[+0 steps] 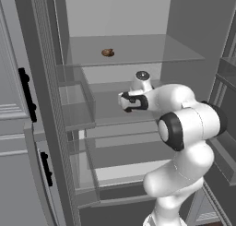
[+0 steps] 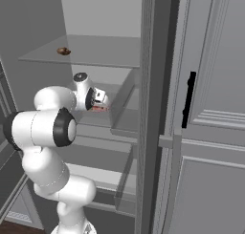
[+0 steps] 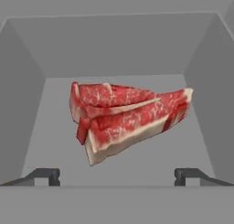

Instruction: Place one mushroom and one steak in each tupperware on the nearby counter, to pack two identical lunches.

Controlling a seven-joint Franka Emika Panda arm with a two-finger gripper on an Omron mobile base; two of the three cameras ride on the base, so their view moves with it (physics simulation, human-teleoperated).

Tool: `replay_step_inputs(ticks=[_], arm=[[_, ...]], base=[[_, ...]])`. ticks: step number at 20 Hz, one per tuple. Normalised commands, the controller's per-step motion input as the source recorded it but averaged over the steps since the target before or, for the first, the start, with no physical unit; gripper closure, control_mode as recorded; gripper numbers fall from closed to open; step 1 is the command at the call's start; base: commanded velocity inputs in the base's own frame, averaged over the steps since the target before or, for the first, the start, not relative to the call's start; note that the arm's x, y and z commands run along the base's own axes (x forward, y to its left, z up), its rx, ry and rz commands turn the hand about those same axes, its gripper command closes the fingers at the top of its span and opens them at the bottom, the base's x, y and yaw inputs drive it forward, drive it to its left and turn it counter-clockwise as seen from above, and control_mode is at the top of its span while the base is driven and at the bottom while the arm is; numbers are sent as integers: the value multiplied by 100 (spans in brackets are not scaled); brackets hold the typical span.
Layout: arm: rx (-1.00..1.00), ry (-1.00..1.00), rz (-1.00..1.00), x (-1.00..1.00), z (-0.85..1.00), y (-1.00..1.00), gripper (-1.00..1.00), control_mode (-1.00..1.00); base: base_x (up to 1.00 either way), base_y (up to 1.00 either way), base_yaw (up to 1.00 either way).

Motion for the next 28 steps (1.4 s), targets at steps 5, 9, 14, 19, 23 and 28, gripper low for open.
replay_step_inputs(ticks=[5,9,14,19,23,28], arm=[[20,7,-11,49,4,-70,-100,-100],[22,16,-15,7,-22,-34,-100,-100],[6,14,-6,22,-58,-1,-100,-100],[0,0,0,63,-22,0,-100,-100],[0,0,0,24,8,0,-100,-100],[1,-3,0,7,5,2,-100,-100]], base=[[0,0,0],[0,0,0],[0,0,0],[0,0,0],[0,0,0],[0,0,0]])
